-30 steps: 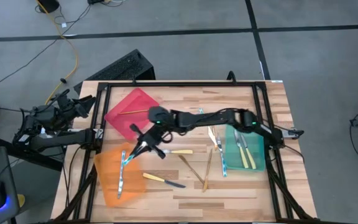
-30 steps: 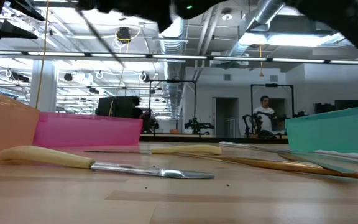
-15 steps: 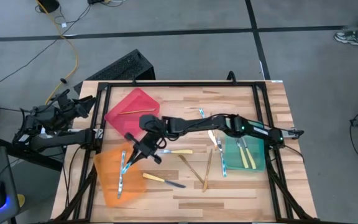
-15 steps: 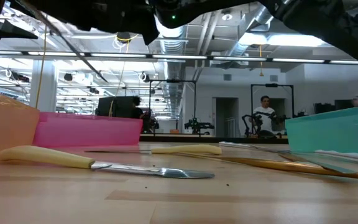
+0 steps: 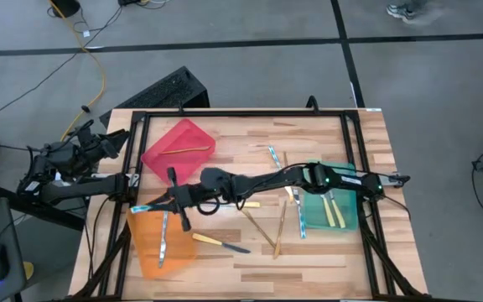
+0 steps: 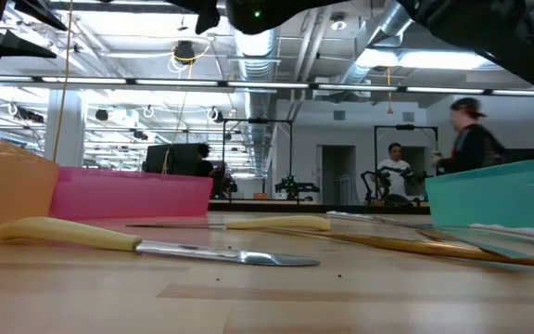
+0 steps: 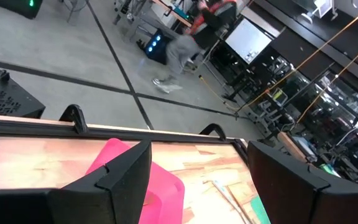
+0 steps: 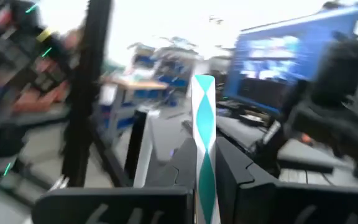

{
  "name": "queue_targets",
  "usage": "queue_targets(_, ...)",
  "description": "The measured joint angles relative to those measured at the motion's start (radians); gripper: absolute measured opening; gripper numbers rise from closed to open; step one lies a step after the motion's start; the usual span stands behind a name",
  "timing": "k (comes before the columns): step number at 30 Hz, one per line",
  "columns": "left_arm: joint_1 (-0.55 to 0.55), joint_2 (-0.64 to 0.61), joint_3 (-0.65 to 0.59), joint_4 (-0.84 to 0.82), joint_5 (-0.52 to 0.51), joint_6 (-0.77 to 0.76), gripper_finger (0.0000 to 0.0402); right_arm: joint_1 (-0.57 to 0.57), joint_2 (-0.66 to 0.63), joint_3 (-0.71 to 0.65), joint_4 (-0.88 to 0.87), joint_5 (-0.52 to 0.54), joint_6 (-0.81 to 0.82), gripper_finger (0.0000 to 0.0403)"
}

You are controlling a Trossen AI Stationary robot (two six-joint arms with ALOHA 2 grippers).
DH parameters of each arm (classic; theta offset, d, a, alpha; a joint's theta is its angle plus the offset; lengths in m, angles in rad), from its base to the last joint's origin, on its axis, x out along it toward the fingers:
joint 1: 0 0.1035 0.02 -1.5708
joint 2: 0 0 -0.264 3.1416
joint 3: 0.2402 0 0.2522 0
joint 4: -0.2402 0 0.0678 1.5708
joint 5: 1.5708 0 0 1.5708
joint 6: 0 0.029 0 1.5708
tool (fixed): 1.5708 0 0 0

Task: Sort silverware by color (type)
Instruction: Put the top left blue knife into the orange bin

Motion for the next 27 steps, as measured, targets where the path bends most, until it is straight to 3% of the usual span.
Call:
queue_targets(5,0.000,0.000,0.000,0.000,0.015,0.000,0.0247,0.042,-0.002,-0.019,0.001,0.157,0.037,0.0039)
queue_targets(12,0.000,0.000,0.000,0.000,0.015,-0.009,0.0247,0.090,0.024,-0.026,0.074,0.273,0.220,0.0039)
queue_targets(21,0.000,0.000,0.000,0.001,0.015,-0.044,0.0247,0.060,0.196,0.061,0.190,0.234,0.717,0.0039)
queue_targets(27,0.000,0.000,0.000,0.001,0.014,-0.044,0.0247,0.042,0.230,0.062,0.287,0.236,0.881,0.0039)
